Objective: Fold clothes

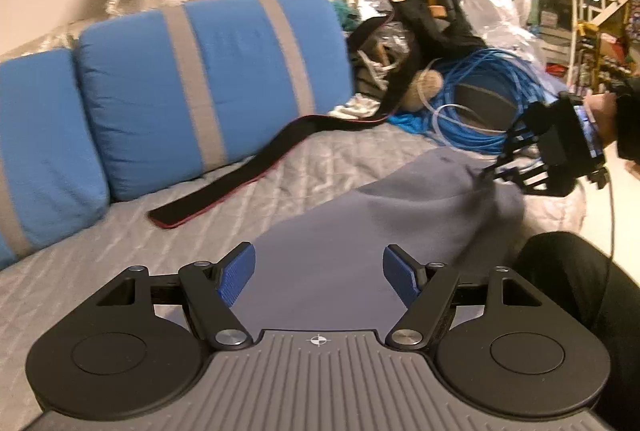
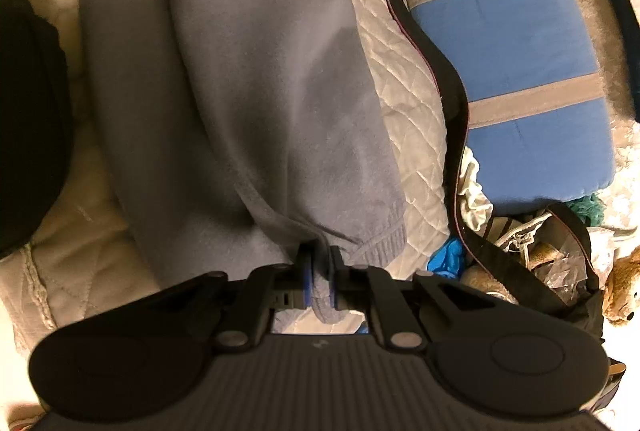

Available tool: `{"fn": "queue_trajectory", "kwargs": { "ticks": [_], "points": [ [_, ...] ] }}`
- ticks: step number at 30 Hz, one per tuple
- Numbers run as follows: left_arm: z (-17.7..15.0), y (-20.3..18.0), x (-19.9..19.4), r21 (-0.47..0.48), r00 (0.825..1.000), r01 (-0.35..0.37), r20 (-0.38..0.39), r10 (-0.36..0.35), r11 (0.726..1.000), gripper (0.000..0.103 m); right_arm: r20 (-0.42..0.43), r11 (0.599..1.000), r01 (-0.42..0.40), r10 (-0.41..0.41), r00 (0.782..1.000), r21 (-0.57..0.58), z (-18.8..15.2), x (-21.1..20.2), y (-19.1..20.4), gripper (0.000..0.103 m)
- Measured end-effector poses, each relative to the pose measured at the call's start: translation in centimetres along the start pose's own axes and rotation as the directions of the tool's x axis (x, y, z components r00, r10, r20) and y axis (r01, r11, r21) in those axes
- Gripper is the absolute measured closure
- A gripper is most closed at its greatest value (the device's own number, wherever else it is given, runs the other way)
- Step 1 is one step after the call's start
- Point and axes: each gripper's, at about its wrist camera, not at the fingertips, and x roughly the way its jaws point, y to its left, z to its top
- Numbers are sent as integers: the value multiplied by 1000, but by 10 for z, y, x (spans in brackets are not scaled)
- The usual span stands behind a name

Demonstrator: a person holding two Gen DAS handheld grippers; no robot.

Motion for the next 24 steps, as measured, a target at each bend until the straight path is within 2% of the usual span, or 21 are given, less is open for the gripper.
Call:
{"fn": "queue_trajectory", "kwargs": {
  "ticks": [6, 13, 24],
  "points": [
    [22, -20, 0, 44, 999, 20, 24, -21, 999, 33, -2, 999, -10, 10, 1000, 41, 2, -2, -6, 86],
    [30, -17, -4, -22, 999, 10, 35, -9, 1000, 33, 21, 998, 1, -2, 1000, 57, 4, -14, -7, 88],
    [24, -8, -14, -69, 997, -58, 40, 61, 996, 32, 48, 996, 3, -7, 999, 90, 0, -18, -7, 89]
  ]
}}
